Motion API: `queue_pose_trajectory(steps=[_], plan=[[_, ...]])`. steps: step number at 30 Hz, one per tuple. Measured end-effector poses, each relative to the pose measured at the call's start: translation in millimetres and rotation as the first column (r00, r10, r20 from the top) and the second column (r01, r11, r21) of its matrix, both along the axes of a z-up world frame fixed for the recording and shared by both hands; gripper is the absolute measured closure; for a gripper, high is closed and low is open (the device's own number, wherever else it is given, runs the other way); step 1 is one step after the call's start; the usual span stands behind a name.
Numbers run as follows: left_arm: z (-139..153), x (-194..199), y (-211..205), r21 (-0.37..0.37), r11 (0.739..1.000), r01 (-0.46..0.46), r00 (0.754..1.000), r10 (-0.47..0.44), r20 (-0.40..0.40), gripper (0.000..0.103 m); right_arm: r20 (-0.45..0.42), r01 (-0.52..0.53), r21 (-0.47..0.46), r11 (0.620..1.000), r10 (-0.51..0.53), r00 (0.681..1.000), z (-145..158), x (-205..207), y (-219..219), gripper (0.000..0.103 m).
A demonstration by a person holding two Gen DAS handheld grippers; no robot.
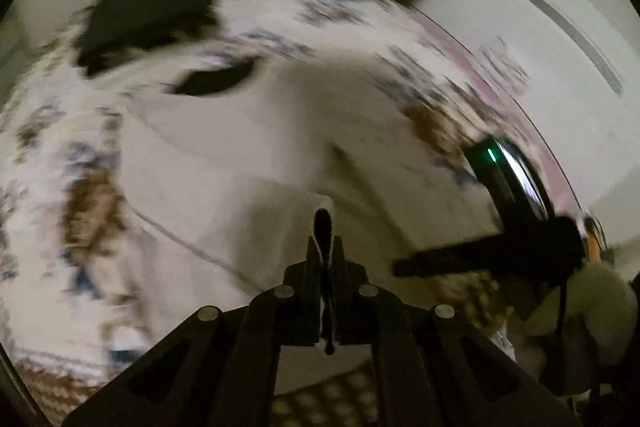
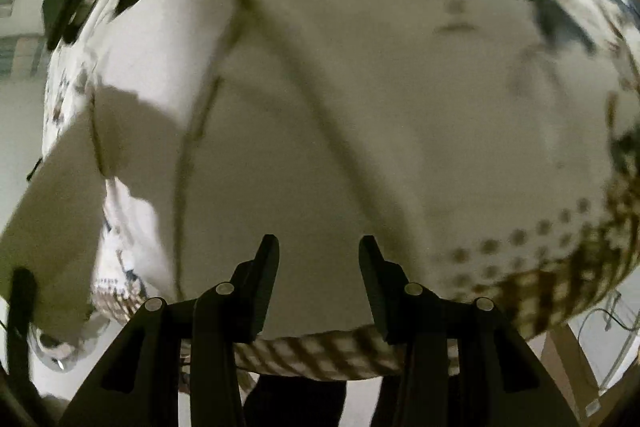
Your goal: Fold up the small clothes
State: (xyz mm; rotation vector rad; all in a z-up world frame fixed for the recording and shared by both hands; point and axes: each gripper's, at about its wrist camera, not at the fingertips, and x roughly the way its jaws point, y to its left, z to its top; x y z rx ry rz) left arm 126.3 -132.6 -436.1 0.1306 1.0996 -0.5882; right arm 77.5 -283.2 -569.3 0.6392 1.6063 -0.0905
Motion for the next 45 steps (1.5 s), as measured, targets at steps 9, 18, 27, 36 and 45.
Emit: queue_pose_trajectory(steps=[9, 18, 27, 36, 45], plan=[[-62.9, -1.4, 18.5, 0.128, 0.991, -0.040, 0.978, 0.065, -0.199, 0.066, -0.043, 0.039, 0.007, 0.999, -0.039, 0.998, -8.0, -33.4, -46.6, 0.059], [-106.4, 23.3, 191.1, 0.236, 0.861, -0.451, 0.798, 0.507, -0.327, 0.020, -0.022, 0.077, 0.085, 0.993, -0.075, 0.997, -9.1, -31.1, -76.7, 0.053], [-146.2, 9.3, 228.2, 0.161, 0.836, -0.524, 0.722, 0.536, -0.438, 0.044, -0.107, 0.073, 0.208, 0.975, -0.051, 0.993, -50.7, -40.0, -69.5, 0.056], [-120.7, -19.5, 251.4, 0.070, 0.807, -0.586, 0.707, 0.551, -0.444, 0.100, -0.081, 0.192, 0.258, 0.947, -0.177, 0.981, -38.0, -59.1, -84.3, 0.100], [-63.2, -6.3, 265.8, -0.023, 0.752, -0.659, 0.666, 0.569, -0.482, 0.100, -0.050, 0.186, 0.354, 0.917, -0.180, 0.982, 4.3, -31.8, -84.8, 0.100]])
